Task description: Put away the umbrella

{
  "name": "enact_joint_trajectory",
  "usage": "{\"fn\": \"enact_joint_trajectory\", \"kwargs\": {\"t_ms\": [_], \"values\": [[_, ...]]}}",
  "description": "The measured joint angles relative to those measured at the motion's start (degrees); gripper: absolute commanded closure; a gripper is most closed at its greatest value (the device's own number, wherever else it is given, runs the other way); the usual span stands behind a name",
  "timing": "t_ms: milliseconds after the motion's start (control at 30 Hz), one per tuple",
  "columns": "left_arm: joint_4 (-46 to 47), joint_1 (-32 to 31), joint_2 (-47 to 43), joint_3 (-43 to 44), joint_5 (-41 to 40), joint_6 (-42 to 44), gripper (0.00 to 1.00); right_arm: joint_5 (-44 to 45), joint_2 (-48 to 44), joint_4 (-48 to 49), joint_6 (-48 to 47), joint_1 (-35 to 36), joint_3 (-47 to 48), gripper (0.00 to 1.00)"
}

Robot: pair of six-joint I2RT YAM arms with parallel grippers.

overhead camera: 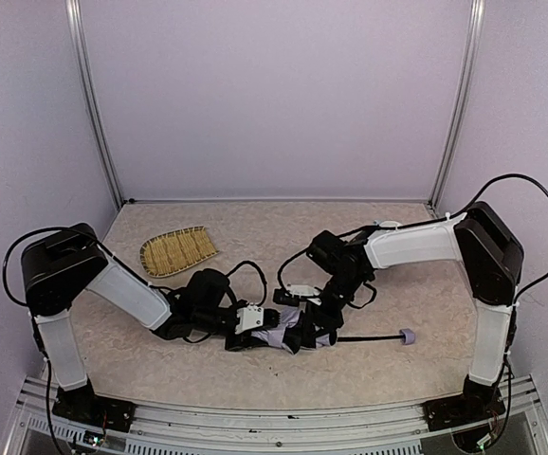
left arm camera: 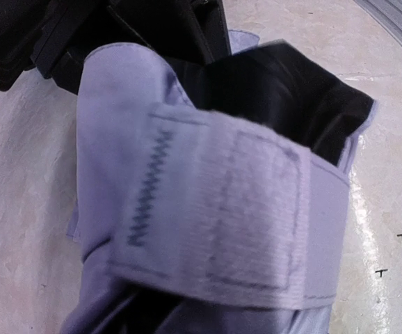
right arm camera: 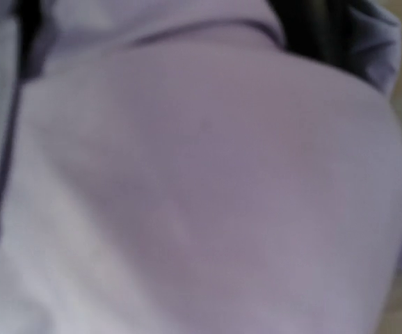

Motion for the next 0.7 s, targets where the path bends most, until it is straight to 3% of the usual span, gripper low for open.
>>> {"fn": "enact_joint_trajectory", "kwargs": {"t_ms": [133,200,433,700], "values": [[0.81,0.00,0.28,0.07,-0.81,-0.02,0.86,0.68,-0.57,0.96,0.83,-0.28,-0.52,0.78],[0.81,0.00,0.46,0.37,-0.94,-0.20,1.00,1.57,-1.11,1.53,1.40,-0.35,-0.98,0.61],[2.29,-0.11,0.63,0.92,-5.29,-3.78,1.00,9.11,-3.41,5.05,3.78,-0.37,-3.93,0.04],[2.54,0.07,-5.33,-1.38,-21.55,-5.57,1.00,20.59,-20.24,16.24,6.82,-0.94,-10.47,0.00]]}}
